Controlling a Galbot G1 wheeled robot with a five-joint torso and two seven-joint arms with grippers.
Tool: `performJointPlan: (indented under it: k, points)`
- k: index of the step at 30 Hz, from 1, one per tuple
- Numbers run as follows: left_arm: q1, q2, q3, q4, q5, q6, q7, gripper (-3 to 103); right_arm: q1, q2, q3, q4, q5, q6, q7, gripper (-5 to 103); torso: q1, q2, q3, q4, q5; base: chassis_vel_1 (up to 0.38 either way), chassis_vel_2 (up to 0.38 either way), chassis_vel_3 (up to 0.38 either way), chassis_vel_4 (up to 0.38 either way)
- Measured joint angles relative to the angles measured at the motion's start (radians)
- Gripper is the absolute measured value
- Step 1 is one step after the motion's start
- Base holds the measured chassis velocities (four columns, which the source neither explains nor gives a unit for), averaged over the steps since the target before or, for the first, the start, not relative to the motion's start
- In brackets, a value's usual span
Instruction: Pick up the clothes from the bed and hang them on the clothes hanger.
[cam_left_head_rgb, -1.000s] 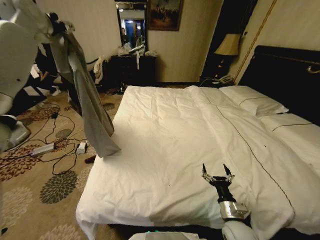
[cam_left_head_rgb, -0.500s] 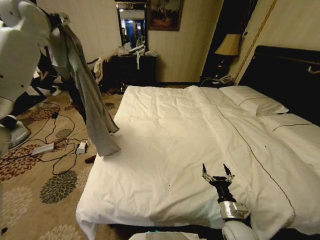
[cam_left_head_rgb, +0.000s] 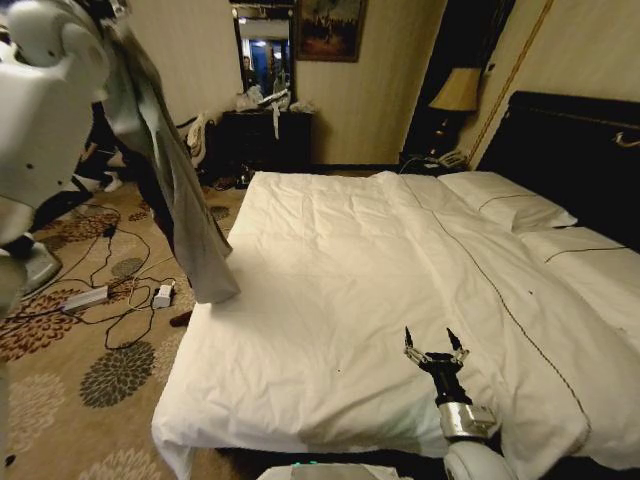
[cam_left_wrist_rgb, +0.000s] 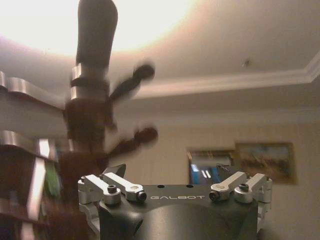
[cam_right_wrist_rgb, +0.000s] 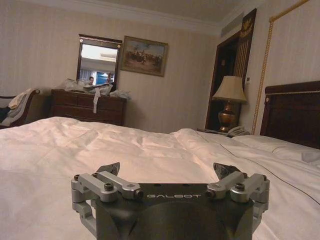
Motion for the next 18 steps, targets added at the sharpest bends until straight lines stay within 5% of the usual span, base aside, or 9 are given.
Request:
performJointPlan:
  k: [1, 7, 11, 14, 18]
  points:
    - [0.001, 0.004, -0.003, -0.013, -0.06, 0.035, -0.029, 100, 0.0, 0.0, 0.0, 0.0, 0.0, 0.0, 0.0, 100, 0.0, 0.0, 0.0, -0.0001, 0.0002, 0.0, 0.0, 0.0, 0.0]
    - [0.014, 0.031, -0.002, -0.049, -0.057, 0.053, -0.042, 100, 0.0, 0.0, 0.0, 0.0, 0.0, 0.0, 0.0, 100, 0.0, 0.0, 0.0, 0.0008, -0.0003, 0.0, 0.0, 0.0, 0.0]
    - [0.054, 0.067, -0.019, -0.151, -0.126, 0.081, -0.079, 100, 0.0, 0.0, 0.0, 0.0, 0.0, 0.0, 0.0, 100, 0.0, 0.0, 0.0, 0.0001, 0.0, 0.0, 0.0, 0.0, 0.0]
    - [0.161, 0.12, -0.074, -0.351, -0.25, 0.129, -0.145, 100, 0.0, 0.0, 0.0, 0.0, 0.0, 0.0, 0.0, 100, 0.0, 0.0, 0.0, 0.0001, 0.0001, 0.0, 0.0, 0.0, 0.0]
    - [0.292, 0.152, -0.128, -0.478, -0.288, 0.123, -0.159, 100, 0.0, 0.0, 0.0, 0.0, 0.0, 0.0, 0.0, 100, 0.0, 0.0, 0.0, 0.0001, -0.0002, 0.0, 0.0, 0.0, 0.0]
